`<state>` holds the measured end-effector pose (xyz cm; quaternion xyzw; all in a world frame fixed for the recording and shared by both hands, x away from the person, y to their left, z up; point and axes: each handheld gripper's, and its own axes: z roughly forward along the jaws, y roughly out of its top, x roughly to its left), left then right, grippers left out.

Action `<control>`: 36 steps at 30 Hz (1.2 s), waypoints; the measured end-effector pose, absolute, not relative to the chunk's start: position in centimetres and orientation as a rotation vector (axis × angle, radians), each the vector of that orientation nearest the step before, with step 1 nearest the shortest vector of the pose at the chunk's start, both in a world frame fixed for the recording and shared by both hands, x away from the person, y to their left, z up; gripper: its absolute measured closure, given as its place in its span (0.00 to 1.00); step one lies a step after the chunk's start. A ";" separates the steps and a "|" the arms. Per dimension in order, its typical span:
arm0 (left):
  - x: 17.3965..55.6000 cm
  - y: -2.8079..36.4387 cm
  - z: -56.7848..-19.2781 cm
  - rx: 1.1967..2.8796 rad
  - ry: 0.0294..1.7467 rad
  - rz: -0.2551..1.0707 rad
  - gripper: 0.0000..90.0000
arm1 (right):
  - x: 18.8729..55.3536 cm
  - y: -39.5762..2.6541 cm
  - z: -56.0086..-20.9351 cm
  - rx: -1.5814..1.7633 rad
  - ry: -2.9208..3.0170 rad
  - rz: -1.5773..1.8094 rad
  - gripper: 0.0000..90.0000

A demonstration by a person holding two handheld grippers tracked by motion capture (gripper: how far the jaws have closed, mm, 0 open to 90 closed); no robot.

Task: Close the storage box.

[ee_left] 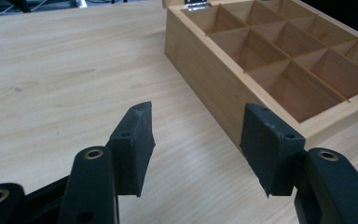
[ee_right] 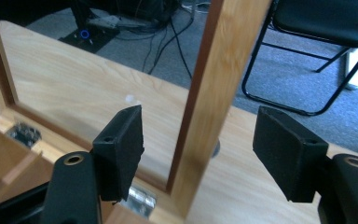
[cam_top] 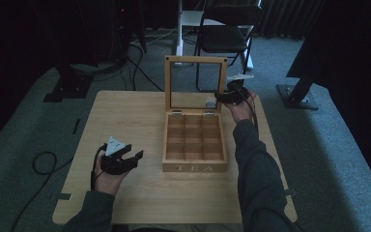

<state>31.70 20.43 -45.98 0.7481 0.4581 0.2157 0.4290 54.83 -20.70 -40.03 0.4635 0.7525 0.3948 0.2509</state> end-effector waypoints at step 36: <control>32.8 17.7 -46.4 1.896 1.102 0.503 0.49 | 52.2 -23.2 -40.2 1.092 2.034 1.395 0.66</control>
